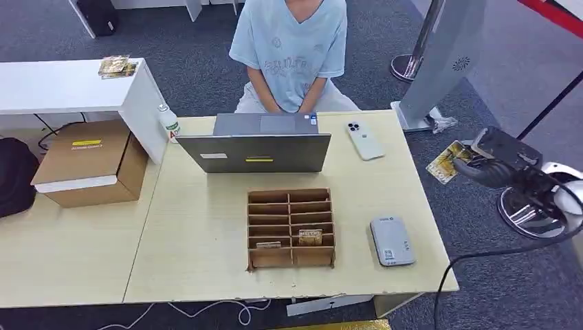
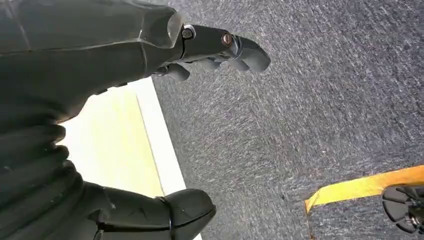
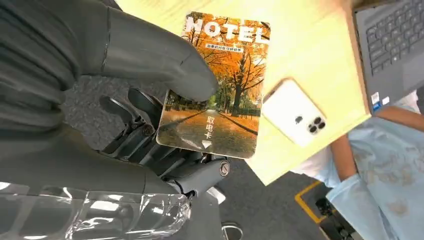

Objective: Pass the card to the sensor for recognition and then transmit it.

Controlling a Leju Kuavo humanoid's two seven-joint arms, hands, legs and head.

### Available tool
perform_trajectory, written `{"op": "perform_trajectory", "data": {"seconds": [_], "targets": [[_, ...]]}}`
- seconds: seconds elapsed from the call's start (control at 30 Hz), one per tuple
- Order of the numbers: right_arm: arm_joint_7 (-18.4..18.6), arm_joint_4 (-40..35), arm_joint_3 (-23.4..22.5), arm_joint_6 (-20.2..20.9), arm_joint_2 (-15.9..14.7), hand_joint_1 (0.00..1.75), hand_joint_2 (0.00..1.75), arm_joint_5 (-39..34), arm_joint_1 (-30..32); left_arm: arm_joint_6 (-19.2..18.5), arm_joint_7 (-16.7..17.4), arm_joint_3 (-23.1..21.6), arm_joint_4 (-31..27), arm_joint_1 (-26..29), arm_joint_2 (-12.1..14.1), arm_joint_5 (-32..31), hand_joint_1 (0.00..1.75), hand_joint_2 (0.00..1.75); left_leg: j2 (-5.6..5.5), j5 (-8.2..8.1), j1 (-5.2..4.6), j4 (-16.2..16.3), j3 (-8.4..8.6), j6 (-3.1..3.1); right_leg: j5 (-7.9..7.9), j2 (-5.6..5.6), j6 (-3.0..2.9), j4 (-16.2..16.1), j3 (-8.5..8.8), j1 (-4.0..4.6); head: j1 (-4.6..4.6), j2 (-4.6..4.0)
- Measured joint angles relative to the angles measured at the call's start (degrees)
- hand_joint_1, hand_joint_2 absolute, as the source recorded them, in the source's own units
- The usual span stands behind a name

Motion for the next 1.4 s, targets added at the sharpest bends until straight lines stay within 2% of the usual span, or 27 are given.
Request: {"op": "perform_trajectory", "data": {"seconds": [0.37, 0.73, 0.97, 1.2, 1.4], "targets": [[-0.5, 0.9, 2.5, -0.8, -0.2, 1.75, 1.75, 0.5, 2.7, -0.3, 0.0, 0.2, 0.0, 0.0, 0.0, -0.6, 0.0, 1.75, 0.0, 0.0, 0.0, 0.0, 0.0, 0.0, 0.0, 0.0, 0.0, 0.0, -0.01, 0.01, 0.0, 0.0], [-2.0, -0.3, 3.5, -3.3, -0.1, 1.75, 1.75, 3.1, 9.6, -0.5, -0.7, 0.2, 0.0, -0.1, 0.0, -3.1, 0.0, 1.75, -0.02, 0.0, 0.0, 0.0, -0.04, 0.0, 0.0, -0.02, 0.0, 0.0, -0.01, 0.0, 0.0, 0.0], [-1.8, -0.7, 4.4, -2.8, 0.4, 1.75, 1.75, 5.0, 10.0, -0.8, -0.9, 0.2, 0.0, -0.1, 0.0, -3.4, 0.0, 1.75, 0.0, 0.0, 0.01, 0.0, -0.03, 0.0, 0.0, -0.01, 0.0, 0.0, -0.01, 0.01, 0.0, 0.0], [-2.3, -0.3, 6.3, -2.9, 2.6, 1.75, 1.75, 7.1, 9.9, -1.3, -1.9, 0.2, 0.0, -0.2, 0.0, -4.6, 0.0, 1.75, -0.01, 0.01, 0.01, 0.0, -0.03, 0.0, 0.0, -0.02, 0.0, 0.0, -0.01, 0.01, 0.0, 0.0], [-2.5, 0.2, 8.1, -1.6, 3.3, 1.75, 1.75, 7.1, 8.6, -1.3, -2.2, 0.3, 0.0, -0.2, 0.0, -5.3, 0.0, 1.75, 0.0, 0.0, 0.01, 0.0, -0.04, 0.0, 0.0, -0.01, 0.0, 0.0, -0.01, 0.01, 0.0, 0.0]]}}
